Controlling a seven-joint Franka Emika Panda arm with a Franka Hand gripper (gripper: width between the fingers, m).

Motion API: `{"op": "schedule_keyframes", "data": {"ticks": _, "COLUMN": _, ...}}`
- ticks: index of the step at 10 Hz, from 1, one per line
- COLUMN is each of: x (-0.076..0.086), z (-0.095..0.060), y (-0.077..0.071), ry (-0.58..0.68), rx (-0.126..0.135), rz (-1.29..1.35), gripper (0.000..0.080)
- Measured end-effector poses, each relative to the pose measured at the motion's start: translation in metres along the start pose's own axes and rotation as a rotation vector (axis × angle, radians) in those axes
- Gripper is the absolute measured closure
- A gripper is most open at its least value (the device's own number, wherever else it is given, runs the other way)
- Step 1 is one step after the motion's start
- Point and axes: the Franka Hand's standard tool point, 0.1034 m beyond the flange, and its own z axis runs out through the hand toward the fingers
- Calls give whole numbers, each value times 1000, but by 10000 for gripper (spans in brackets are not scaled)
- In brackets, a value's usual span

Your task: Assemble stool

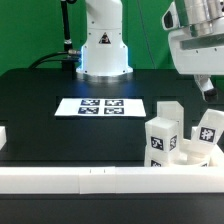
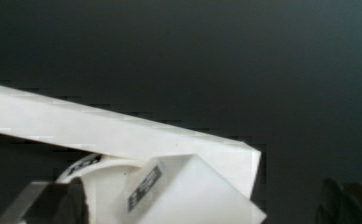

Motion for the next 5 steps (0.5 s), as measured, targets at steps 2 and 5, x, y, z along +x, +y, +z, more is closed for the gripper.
{"op": "schedule_keyframes", "data": {"ticks": 2, "x": -3, "z": -3, "y": -5, "ry": 43, "rx": -28, "rz": -347, "gripper": 151}}
{"op": "schedule_keyframes", "data": {"ticks": 5, "x": -13, "z": 1, "y": -3, "ry": 36, "rx": -79, "rz": -794, "gripper": 151}}
